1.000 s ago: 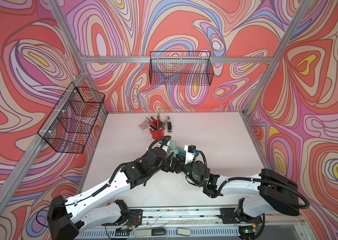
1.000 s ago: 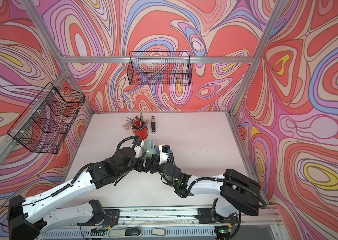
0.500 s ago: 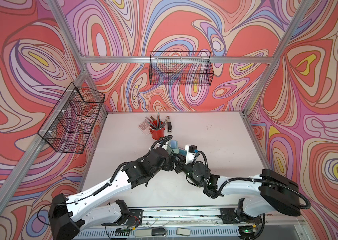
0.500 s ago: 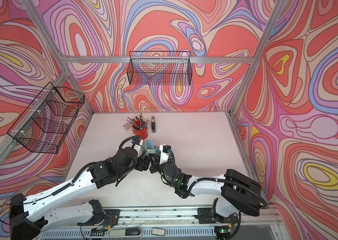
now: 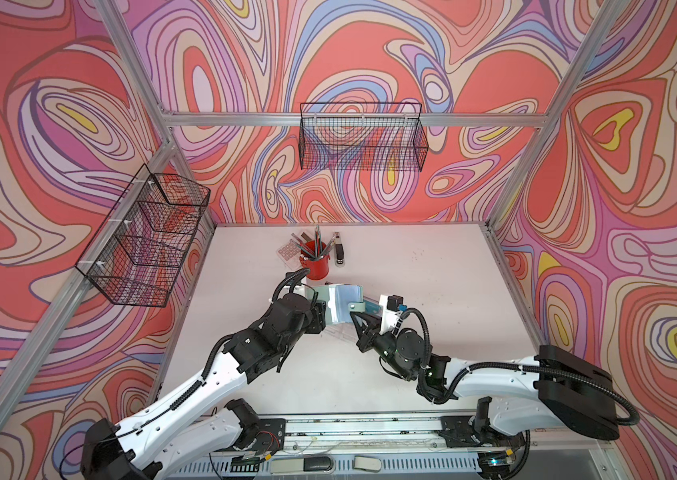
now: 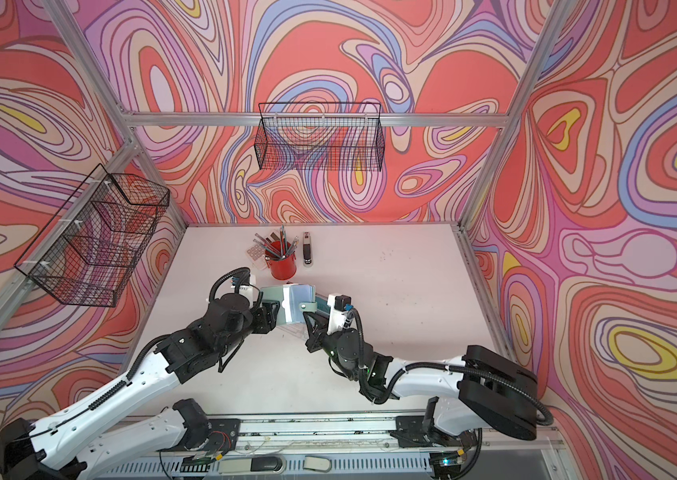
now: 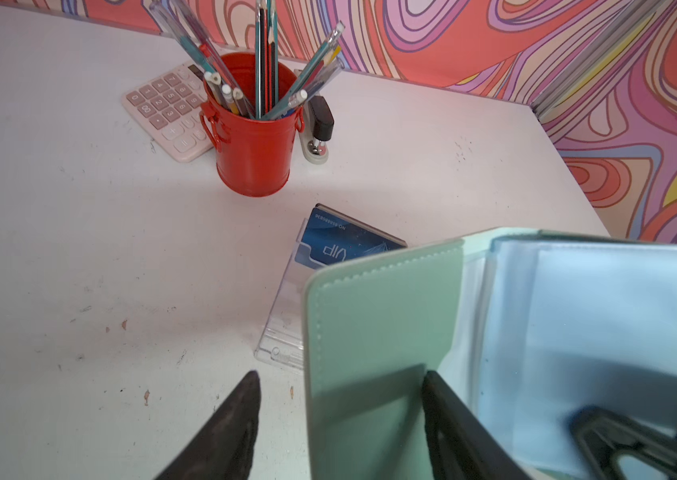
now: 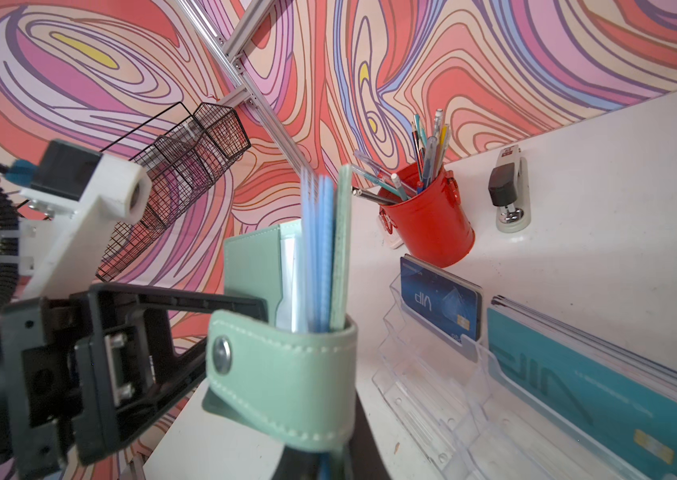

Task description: Put the credit cards into the card holder

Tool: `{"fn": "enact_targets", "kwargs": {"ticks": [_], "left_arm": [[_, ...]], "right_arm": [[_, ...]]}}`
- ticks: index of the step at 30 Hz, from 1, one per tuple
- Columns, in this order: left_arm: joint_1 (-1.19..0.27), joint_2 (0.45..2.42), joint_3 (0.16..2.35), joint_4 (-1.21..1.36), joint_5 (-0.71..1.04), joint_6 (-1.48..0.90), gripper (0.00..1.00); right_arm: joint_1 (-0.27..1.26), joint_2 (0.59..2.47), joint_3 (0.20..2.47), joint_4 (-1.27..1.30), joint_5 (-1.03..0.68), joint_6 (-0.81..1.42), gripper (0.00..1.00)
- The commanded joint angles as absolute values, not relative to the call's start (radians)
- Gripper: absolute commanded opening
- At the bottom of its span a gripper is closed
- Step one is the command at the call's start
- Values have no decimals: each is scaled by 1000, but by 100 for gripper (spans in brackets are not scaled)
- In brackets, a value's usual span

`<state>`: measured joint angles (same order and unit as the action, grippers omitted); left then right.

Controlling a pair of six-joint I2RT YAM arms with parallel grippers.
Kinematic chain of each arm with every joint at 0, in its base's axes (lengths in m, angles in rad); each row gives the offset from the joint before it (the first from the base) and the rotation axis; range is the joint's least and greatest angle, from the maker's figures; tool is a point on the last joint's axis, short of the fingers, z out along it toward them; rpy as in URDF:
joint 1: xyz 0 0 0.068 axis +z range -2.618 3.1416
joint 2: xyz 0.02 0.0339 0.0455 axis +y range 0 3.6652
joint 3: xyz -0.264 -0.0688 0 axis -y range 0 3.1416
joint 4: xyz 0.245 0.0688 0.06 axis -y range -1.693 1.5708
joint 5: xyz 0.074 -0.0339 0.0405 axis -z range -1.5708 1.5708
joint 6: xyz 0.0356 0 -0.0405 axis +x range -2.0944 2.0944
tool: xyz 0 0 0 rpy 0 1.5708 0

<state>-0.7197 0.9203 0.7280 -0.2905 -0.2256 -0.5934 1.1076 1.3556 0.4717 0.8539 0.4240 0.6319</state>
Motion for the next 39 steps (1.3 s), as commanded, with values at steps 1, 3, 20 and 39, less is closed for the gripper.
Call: {"fn": "enact_targets", "kwargs": {"ticks": [1,3,20,39], "left_arm": [[-662,863,664,-185,-64,-613,53],[-647,822,631,-127,3,-603,50],[-514,703,483,77,287,-633,33],[-463,652,480,-248,362,-778,0]], "right_arm": [[1086,1328,450,935,386,698,0],[1069,1333,448,942,357,728,0],[1059,1377,446,1039,242,816,0],[1233,1435,480,936,444,858,0]]}}
